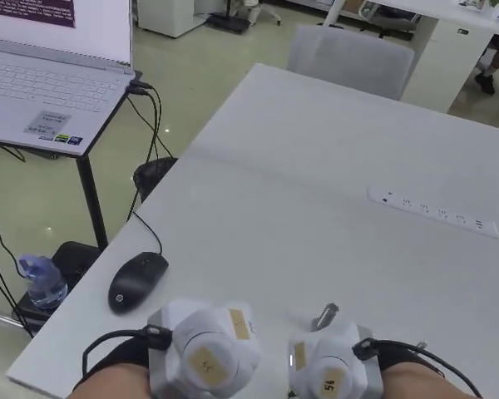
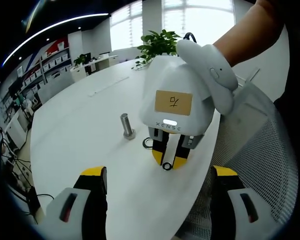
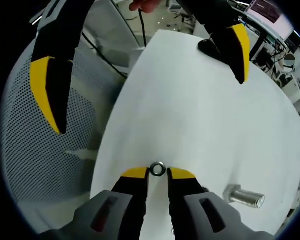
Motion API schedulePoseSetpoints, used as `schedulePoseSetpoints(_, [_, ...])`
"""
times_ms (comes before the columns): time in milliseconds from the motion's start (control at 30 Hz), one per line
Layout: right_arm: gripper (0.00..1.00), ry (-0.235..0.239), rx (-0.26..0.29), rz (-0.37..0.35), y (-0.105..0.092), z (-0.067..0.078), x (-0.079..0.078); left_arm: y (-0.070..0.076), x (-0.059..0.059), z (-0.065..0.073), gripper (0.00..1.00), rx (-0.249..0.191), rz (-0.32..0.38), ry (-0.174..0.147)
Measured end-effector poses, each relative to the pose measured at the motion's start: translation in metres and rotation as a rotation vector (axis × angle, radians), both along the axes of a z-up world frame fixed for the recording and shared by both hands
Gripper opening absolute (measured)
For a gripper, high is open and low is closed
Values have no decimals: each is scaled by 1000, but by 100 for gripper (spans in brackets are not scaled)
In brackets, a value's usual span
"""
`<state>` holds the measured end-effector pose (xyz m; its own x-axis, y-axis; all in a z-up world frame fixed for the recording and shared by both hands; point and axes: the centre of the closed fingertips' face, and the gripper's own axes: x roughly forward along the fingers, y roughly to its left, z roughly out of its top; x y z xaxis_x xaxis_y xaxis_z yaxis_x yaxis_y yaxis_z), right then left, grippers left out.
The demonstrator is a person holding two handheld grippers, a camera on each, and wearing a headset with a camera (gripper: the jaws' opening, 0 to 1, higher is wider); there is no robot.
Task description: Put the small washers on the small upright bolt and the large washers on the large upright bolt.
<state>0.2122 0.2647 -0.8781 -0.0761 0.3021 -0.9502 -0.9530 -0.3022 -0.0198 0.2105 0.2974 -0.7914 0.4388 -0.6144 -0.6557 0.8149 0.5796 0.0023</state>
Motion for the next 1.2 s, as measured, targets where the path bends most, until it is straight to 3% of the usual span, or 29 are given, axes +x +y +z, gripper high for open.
schedulePoseSetpoints(367, [14, -17, -33, 4, 0, 1, 0, 0, 3, 0, 83, 5, 8, 3])
schedulePoseSetpoints(667, [13, -9, -40, -39, -2, 1, 3, -2, 2, -3, 83, 5, 11, 11])
schedulePoseSetpoints(767, [12, -1, -38, -57, -2, 1, 3, -8, 3, 4, 84, -31, 7, -6])
schedulePoseSetpoints(933, [12, 4, -38, -83, -7, 1, 6, -8, 3, 0, 84, -16, 9, 6])
schedulePoseSetpoints(1200, [12, 21, 1, -175, -29, 21, 15, -6, 7, -1, 84, -39, 37, 3])
